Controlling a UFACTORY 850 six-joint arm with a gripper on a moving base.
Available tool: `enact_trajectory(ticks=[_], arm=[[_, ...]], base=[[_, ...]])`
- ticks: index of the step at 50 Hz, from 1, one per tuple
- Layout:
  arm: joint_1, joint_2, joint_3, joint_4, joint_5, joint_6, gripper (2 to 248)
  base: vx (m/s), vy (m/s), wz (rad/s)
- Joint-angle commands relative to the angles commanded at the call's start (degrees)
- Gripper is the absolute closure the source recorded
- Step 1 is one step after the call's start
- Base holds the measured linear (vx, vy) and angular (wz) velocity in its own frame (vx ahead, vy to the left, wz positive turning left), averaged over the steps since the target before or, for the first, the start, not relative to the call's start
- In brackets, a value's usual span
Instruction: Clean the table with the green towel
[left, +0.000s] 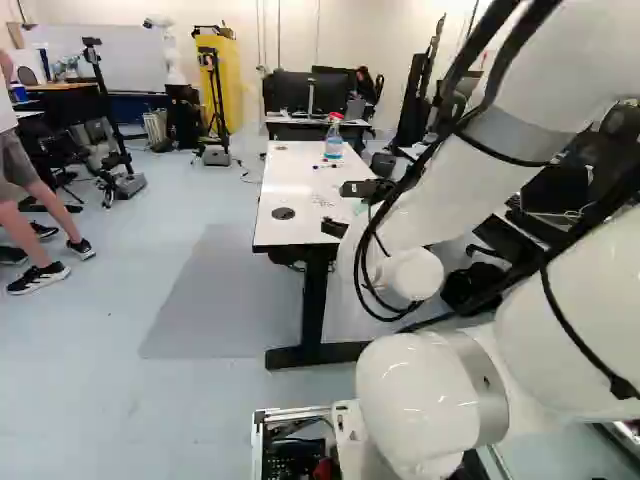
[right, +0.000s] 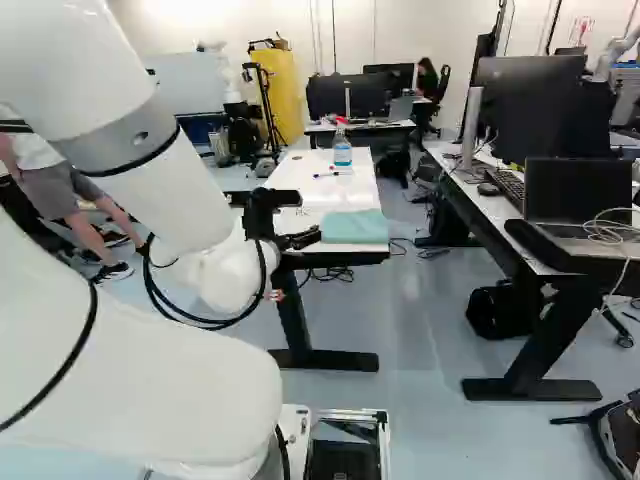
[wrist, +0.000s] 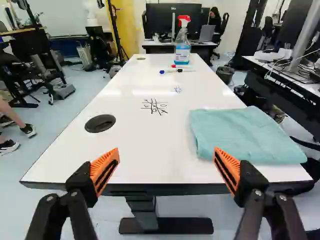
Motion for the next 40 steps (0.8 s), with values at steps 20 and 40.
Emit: enact_trajectory(ticks=[20,40], arm=[[-5.1,-1.3,-4.7,0.0,0.0,0.0,3],[-8.6,-3.5,-9.5,0.0,-0.1,0.0,3]], base=[[0.000,0.000,0.000],[0.000,0.000,0.000]])
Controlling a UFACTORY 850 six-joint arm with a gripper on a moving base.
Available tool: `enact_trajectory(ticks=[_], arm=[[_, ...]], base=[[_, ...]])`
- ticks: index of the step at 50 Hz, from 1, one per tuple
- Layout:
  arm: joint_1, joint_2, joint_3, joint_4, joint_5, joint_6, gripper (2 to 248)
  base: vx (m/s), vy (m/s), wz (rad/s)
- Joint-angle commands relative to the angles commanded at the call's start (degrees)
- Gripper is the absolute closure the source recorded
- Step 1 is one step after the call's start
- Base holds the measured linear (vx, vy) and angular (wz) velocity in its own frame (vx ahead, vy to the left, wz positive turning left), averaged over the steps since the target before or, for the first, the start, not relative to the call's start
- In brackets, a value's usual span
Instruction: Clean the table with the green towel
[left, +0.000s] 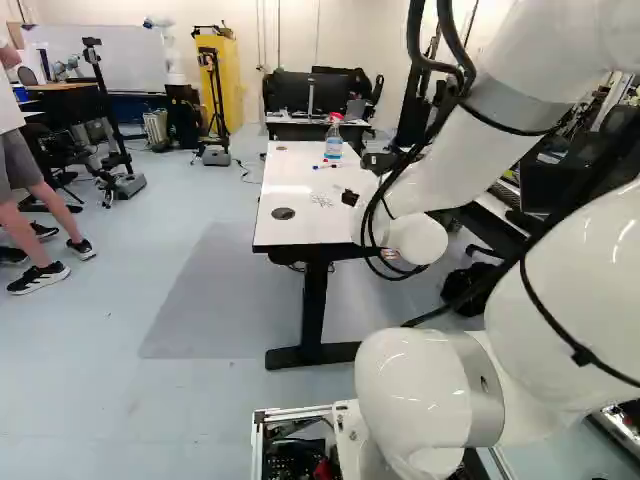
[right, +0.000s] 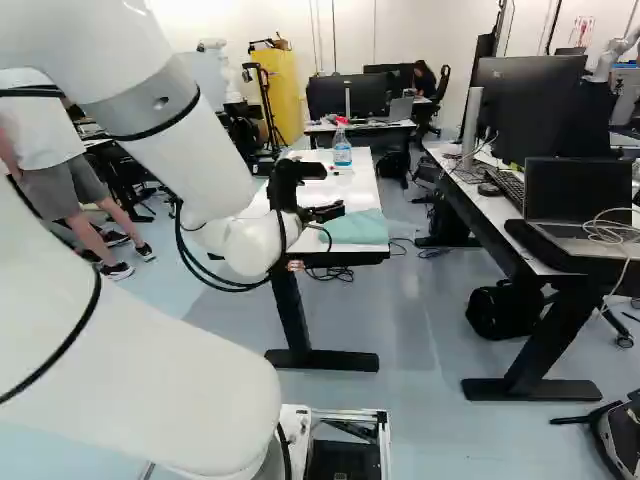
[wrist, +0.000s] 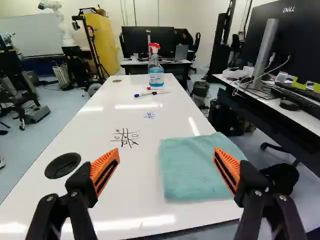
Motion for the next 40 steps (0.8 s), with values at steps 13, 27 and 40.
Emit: enact_trajectory(ticks=[13,27,40], arm=[[-1.6,-2.3,-3.9,0.0,-2.6,0.0,3],[-2.6,-4.9,-8.3,0.0,-8.7,0.0,3],[-3.4,-7.5,-12.5,0.0,-15.1,0.0,3]], base=[[0.000,0.000,0.000],[0.000,0.000,0.000],[0.000,0.000,0.000]])
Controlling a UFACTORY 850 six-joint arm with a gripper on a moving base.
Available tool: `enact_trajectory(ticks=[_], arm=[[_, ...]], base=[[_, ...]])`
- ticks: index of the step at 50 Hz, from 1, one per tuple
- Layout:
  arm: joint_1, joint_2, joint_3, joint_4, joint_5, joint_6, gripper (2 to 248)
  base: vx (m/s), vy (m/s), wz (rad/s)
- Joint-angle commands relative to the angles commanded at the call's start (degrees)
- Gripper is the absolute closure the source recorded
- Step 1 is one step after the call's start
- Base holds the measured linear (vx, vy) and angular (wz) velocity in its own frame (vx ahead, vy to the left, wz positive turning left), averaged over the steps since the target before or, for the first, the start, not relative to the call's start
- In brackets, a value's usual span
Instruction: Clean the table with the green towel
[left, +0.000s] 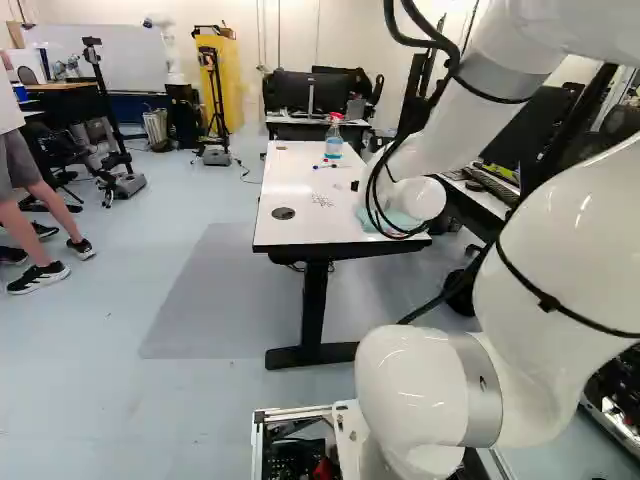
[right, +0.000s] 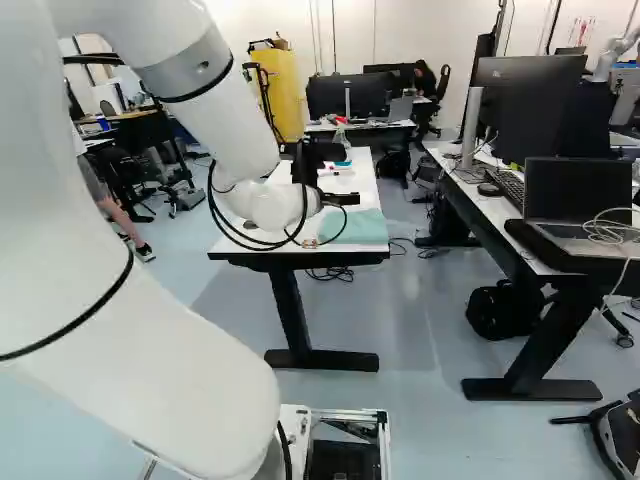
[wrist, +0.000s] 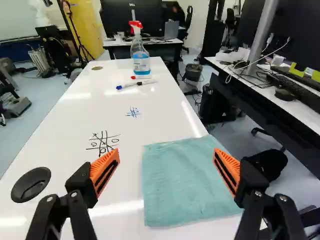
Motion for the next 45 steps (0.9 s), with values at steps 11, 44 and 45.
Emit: enact_trajectory(ticks=[11,44,45], arm=[[-0.5,-2.1,-3.5,0.0,-5.5,0.0,3],[-1.4,-7.5,-13.8,0.0,-24.1,0.0,3],[-1.5,-7.7,-14.1,0.0,-24.7,0.0,3]], base=[[0.000,0.000,0.000],[0.000,0.000,0.000],[0.000,0.000,0.000]])
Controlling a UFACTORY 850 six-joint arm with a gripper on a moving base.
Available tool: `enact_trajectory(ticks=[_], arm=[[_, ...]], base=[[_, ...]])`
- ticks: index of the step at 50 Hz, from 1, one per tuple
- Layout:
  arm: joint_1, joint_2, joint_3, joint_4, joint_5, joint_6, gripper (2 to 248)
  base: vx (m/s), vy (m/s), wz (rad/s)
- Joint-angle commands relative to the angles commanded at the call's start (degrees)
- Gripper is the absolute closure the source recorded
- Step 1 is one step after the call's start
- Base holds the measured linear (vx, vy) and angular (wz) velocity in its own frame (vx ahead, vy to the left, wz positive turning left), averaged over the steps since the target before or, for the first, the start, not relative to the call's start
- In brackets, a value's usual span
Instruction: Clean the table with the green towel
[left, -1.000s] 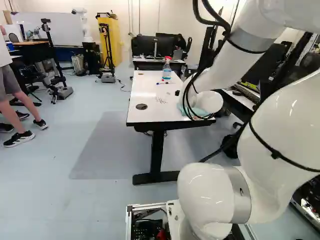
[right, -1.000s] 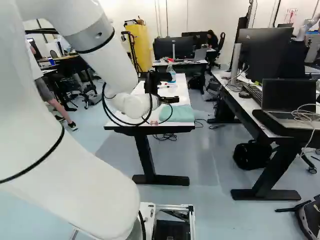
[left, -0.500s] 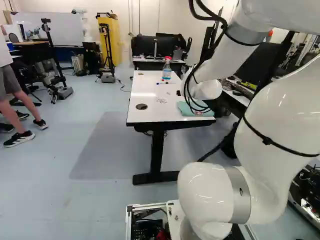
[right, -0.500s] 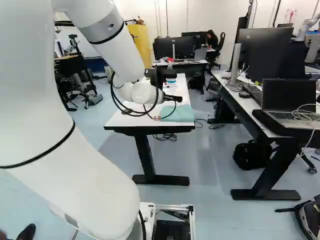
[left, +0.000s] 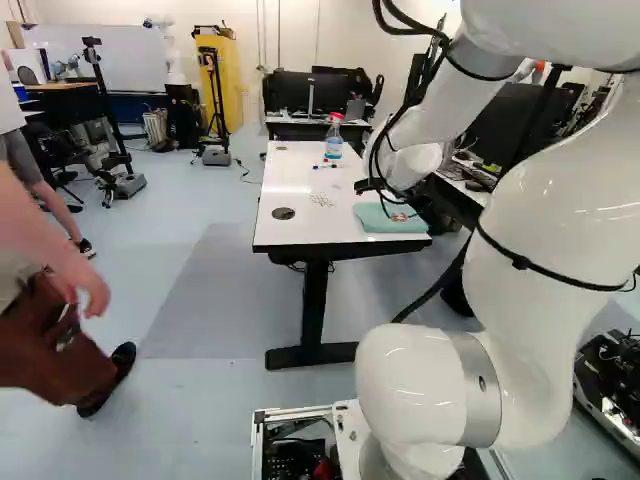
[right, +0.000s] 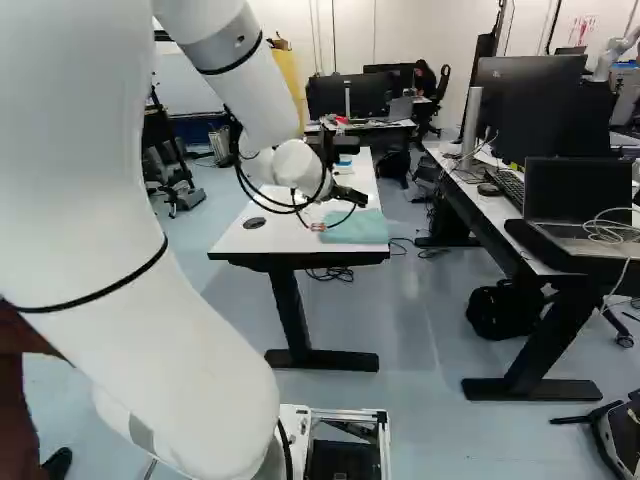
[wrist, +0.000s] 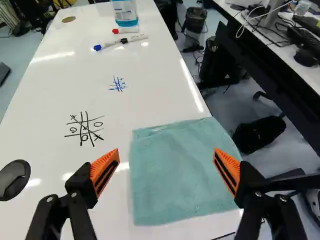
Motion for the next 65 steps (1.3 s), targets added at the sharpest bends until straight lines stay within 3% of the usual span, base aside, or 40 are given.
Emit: enact_trajectory(ticks=[32,46,65], arm=[[-1.4,-8.1,-10.0,0.0,-19.1,0.0,3],[-1.9,-11.1,-13.6,0.0,-19.1,0.0,3],[-1.9,-11.1,-13.6,0.0,-19.1,0.0,3]], base=[[0.000,0.000,0.000],[0.000,0.000,0.000],[0.000,0.000,0.000]])
